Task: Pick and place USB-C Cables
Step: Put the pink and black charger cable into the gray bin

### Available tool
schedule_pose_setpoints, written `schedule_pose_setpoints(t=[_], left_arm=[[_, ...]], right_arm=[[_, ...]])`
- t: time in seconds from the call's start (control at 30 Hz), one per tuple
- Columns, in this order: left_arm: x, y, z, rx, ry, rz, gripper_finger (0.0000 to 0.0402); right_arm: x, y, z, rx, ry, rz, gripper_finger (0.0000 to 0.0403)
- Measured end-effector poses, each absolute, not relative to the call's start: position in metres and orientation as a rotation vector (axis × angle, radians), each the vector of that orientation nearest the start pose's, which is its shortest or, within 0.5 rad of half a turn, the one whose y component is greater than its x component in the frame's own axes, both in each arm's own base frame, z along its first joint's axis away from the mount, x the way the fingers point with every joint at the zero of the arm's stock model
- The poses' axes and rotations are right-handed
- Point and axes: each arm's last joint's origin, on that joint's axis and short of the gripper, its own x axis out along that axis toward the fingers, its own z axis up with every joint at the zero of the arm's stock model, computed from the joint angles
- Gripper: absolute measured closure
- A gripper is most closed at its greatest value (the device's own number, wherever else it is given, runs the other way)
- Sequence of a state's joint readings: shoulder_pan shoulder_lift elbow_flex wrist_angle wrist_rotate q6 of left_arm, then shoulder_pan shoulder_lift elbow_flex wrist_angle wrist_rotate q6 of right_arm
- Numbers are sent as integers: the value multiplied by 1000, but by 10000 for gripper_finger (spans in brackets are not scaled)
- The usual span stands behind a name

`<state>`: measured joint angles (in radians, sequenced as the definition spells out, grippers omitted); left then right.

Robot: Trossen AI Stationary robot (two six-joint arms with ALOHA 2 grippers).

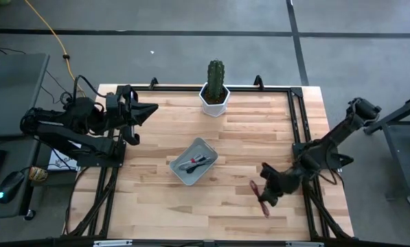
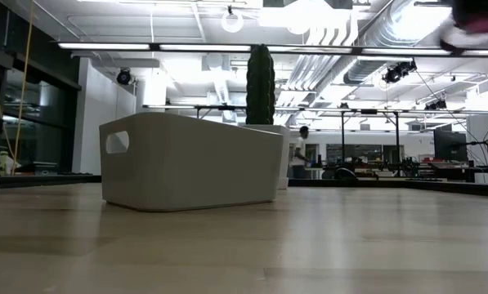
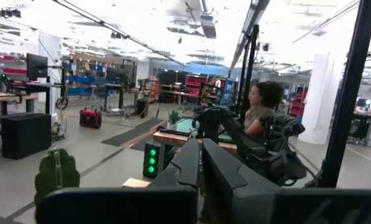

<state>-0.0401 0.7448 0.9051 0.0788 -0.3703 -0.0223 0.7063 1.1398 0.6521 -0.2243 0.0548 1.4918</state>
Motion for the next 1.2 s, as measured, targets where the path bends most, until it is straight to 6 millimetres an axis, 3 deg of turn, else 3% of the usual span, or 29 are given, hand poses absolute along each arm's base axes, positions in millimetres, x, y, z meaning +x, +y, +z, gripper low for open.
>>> schedule_pose_setpoints(t=[0.17, 0.4, 0.77, 0.97, 1.2], left_arm=[[151, 4, 403, -71, -238, 326, 401], [151, 4, 403, -114, -246, 321, 401], [149, 4, 407, -136, -289, 317, 401], [147, 5, 409, -162, -311, 312, 401], [150, 4, 406, -176, -285, 312, 401]], right_arm=[[200, 125, 227, 995, 817, 115, 398], [229, 78, 237, 839, 633, 178, 399], [251, 8, 268, 660, 248, 223, 399], [257, -6, 312, 434, 159, 263, 399], [251, -26, 366, 212, 289, 142, 399]])
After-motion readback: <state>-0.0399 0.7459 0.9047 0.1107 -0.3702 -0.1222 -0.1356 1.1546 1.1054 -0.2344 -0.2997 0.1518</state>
